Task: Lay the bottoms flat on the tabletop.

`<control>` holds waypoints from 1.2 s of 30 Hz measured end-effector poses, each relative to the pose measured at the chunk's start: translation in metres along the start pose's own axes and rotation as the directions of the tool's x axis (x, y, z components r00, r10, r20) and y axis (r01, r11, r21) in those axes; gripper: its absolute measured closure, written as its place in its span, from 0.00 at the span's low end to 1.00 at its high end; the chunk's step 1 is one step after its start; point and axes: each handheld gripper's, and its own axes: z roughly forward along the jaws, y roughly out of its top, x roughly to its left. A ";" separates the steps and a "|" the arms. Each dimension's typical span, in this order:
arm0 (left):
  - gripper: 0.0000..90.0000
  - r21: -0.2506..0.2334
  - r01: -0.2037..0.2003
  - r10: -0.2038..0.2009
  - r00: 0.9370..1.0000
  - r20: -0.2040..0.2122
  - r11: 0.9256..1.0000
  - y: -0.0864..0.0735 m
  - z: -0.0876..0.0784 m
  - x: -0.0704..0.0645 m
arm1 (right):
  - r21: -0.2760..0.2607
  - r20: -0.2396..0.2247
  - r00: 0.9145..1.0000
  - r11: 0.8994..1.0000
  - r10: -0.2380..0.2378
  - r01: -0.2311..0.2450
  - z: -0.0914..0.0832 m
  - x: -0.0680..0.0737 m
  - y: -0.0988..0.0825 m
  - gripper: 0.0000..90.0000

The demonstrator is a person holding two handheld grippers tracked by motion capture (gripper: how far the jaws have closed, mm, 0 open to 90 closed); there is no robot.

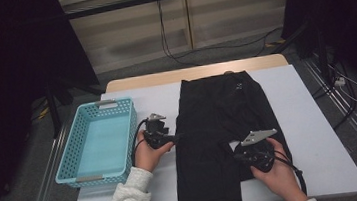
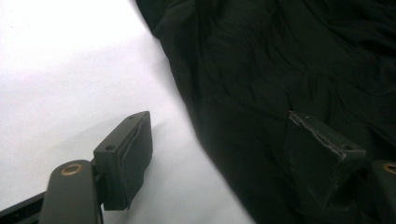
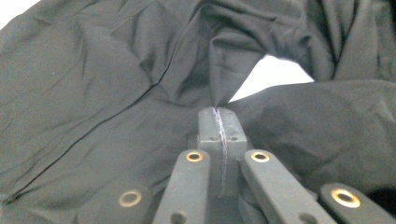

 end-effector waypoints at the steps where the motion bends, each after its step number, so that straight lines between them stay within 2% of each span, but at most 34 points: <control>1: 0.27 -0.002 -0.001 0.001 1.000 0.001 1.000 0.000 0.000 0.000 | 0.003 -0.002 1.000 1.000 -0.005 0.005 -0.001 0.000 -0.001 1.00; 6: 0.26 0.009 -0.014 0.014 1.000 0.005 1.000 0.000 0.001 -0.001 | 0.005 -0.014 1.000 1.000 0.008 -0.008 -0.008 -0.002 -0.007 1.00; 10: 0.26 0.003 -0.009 0.009 1.000 0.001 1.000 0.001 0.002 -0.001 | -0.039 0.008 1.000 0.999 0.025 -0.025 -0.014 -0.001 -0.004 0.89; 15: 0.27 0.010 -0.020 0.020 1.000 -0.009 1.000 0.000 0.002 -0.001 | -0.062 0.023 1.000 0.998 0.001 0.000 -0.009 0.005 0.004 0.79; 17: 0.30 0.018 -0.018 0.018 1.000 -0.005 1.000 -0.001 0.000 0.000 | -0.064 0.045 0.999 0.998 -0.008 0.010 -0.006 0.007 0.007 0.77; 23: 0.40 0.024 -0.029 0.030 1.000 -0.008 0.999 -0.004 -0.004 -0.002 | -0.088 0.104 0.994 0.996 -0.015 0.024 0.000 0.009 0.017 0.77; 28: 0.48 0.029 -0.046 0.047 0.999 -0.014 0.998 -0.004 -0.002 -0.009 | -0.084 0.122 0.992 0.995 -0.038 0.048 0.012 0.014 0.023 0.76; 31: 0.60 0.041 -0.042 0.042 0.999 0.011 0.998 -0.004 -0.001 -0.015 | -0.068 0.147 0.988 0.996 -0.040 0.050 0.020 0.013 0.024 0.79; 32: 0.64 0.038 -0.047 0.047 0.999 -0.004 0.998 -0.004 0.000 -0.017 | -0.065 0.147 0.989 0.997 -0.029 0.039 0.022 0.012 0.023 0.83; 34: 0.74 0.039 -0.035 0.034 0.999 0.012 0.999 -0.005 0.002 -0.021 | -0.053 0.163 0.986 0.998 -0.013 0.022 0.023 0.010 0.020 0.88; 36: 0.80 0.044 -0.036 0.036 0.999 -0.005 0.998 -0.004 0.002 -0.023 | -0.065 0.149 0.989 0.998 0.012 -0.002 0.022 0.005 0.018 0.95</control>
